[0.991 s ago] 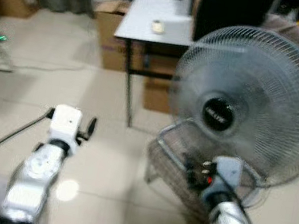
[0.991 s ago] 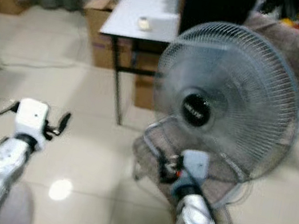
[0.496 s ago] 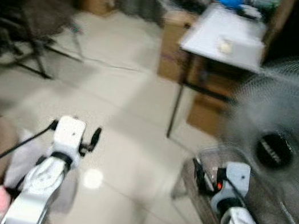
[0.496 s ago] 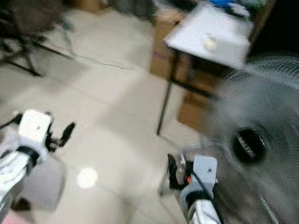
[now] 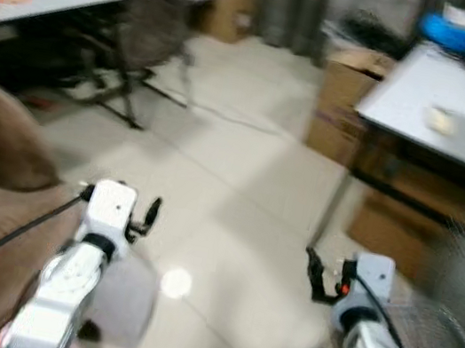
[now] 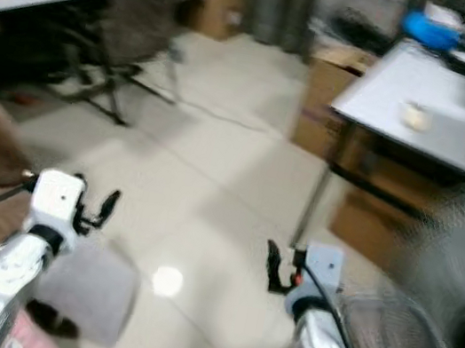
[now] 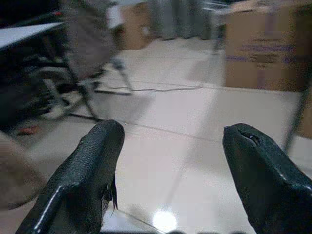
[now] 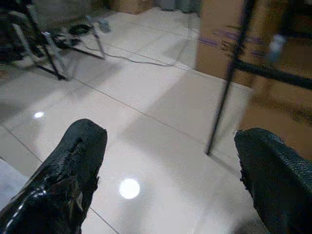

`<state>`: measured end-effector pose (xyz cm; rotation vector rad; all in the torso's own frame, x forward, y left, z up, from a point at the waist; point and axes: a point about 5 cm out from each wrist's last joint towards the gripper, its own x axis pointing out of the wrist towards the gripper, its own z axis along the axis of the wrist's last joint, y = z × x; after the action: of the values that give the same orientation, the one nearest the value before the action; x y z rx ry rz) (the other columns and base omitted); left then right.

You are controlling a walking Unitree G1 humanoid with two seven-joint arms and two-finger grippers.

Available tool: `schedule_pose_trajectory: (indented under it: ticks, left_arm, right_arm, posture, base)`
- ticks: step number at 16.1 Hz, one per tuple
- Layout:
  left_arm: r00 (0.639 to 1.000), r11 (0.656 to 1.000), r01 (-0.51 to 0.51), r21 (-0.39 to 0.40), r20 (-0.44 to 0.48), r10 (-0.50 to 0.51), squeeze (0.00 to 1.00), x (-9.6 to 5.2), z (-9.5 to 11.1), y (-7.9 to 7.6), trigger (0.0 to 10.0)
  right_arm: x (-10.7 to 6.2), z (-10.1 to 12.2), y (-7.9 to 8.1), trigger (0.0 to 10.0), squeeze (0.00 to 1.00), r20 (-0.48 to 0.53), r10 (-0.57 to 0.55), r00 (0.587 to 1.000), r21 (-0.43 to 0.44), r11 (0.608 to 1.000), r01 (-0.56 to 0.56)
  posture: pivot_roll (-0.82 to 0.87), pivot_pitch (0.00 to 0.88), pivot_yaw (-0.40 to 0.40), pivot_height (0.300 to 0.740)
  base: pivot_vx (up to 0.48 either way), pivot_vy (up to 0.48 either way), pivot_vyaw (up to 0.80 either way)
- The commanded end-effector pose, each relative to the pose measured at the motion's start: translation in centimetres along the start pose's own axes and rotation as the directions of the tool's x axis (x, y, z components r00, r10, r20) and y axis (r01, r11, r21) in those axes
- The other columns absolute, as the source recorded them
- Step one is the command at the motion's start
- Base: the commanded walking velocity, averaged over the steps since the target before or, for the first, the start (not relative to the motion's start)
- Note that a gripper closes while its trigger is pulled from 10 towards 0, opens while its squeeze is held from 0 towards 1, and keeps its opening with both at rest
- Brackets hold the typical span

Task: Move the pillow to the sofa from floor

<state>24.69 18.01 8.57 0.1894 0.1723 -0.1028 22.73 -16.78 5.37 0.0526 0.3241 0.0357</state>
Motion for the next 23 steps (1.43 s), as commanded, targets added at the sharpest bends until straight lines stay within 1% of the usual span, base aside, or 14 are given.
schedule_pose_trajectory:
  ticks: [1, 4, 5, 6, 7, 9, 10, 12, 16, 20, 23]
  left_arm:
    - [1.000, 1.000, -0.008, 0.011, -0.013, 0.008, 0.00, 0.0, -0.1, 0.4, 10.0]
    - [1.000, 1.000, 0.001, 0.016, -0.016, -0.001, 0.00, 0.1, -0.1, 0.2, 10.0]
    - [1.000, 1.000, 0.002, 0.016, -0.015, -0.002, 0.00, 0.1, -0.1, 0.2, 10.0]
    - [1.000, 1.000, 0.003, 0.015, -0.015, -0.002, 0.00, 0.1, -0.1, 0.2, 10.0]
    - [1.000, 1.000, 0.004, 0.014, -0.013, -0.004, 0.00, 0.1, -0.1, 0.1, 10.0]
    - [1.000, 1.000, 0.002, 0.019, 0.002, -0.002, 0.00, 0.0, 0.0, 0.0, 10.0]
    - [1.000, 1.000, -0.003, 0.029, -0.004, 0.004, 0.00, 0.0, -0.1, 0.1, 10.0]
    - [1.000, 0.999, -0.012, 0.037, -0.007, 0.012, 0.00, 0.0, -0.2, 0.3, 10.0]
    - [1.000, 0.998, -0.012, 0.064, -0.008, 0.012, 0.00, 0.1, -0.3, 0.5, 10.0]
    - [1.000, 0.998, -0.003, 0.063, 0.000, 0.003, 0.00, 0.2, -0.3, 0.1, 10.0]
    - [1.000, 0.996, -0.028, 0.080, 0.012, 0.027, 0.00, 0.2, -0.4, 0.0, 10.0]
  right_arm:
    - [0.1, 0.4, 0.2, 10.0, 1.00, 0.014, -0.002, 1.000, 0.021, 1.000, 0.002]
    - [0.1, 0.4, 0.0, 10.0, 1.00, 0.013, -0.005, 1.000, 0.019, 1.000, 0.005]
    - [0.2, 0.5, 0.0, 10.0, 1.00, 0.013, 0.003, 1.000, 0.005, 1.000, -0.003]
    - [0.2, 0.6, 0.2, 10.0, 1.00, 0.014, 0.030, 0.999, 0.007, 1.000, -0.030]
    - [0.3, 0.7, 0.5, 10.0, 1.00, 0.019, 0.056, 0.998, -0.023, 0.998, -0.056]
    - [0.4, 0.7, 0.9, 10.0, 1.00, 0.019, 0.076, 0.997, -0.028, 0.997, -0.076]
    - [0.6, 0.8, 1.2, 10.0, 1.00, 0.020, 0.088, 0.996, -0.026, 0.996, -0.088]
    - [0.9, 0.7, 1.4, 10.0, 1.00, 0.017, 0.092, 0.996, -0.023, 0.996, -0.092]
    - [1.1, 0.7, 1.3, 10.0, 1.00, 0.018, 0.088, 0.996, -0.025, 0.996, -0.087]
    - [1.2, 0.5, 1.2, 10.0, 1.00, 0.016, 0.083, 0.996, -0.030, 0.996, -0.082]
    - [1.1, 0.5, 0.8, 10.0, 1.00, 0.019, 0.073, 0.997, -0.040, 0.997, -0.073]
  posture:
    - [-0.03, 0.000, 0.018, 0.740]
    - [-0.03, 0.000, 0.018, 0.740]
    - [-0.03, 0.000, 0.018, 0.740]
    - [-0.03, 0.000, 0.018, 0.740]
    - [-0.03, 0.000, 0.018, 0.740]
    - [-0.02, 0.000, 0.010, 0.740]
    - [-0.01, 0.000, 0.008, 0.740]
    - [-0.01, 0.000, 0.004, 0.740]
    - [-0.01, 0.000, 0.011, 0.740]
    - [-0.01, 0.000, 0.004, 0.740]
    - [-0.01, 0.000, -0.014, 0.740]
  base:
    - [0.469, 0.000, 0.00]
    - [0.460, 0.000, 0.00]
    - [0.454, 0.000, 0.00]
    - [0.442, 0.000, 0.00]
    - [0.368, 0.000, 0.80]
    - [0.000, 0.000, 0.80]
    - [0.000, 0.000, 0.80]
    - [0.000, 0.000, 0.80]
    - [0.000, 0.000, 0.80]
    - [0.000, 0.000, 0.80]
    - [0.000, 0.000, 0.80]
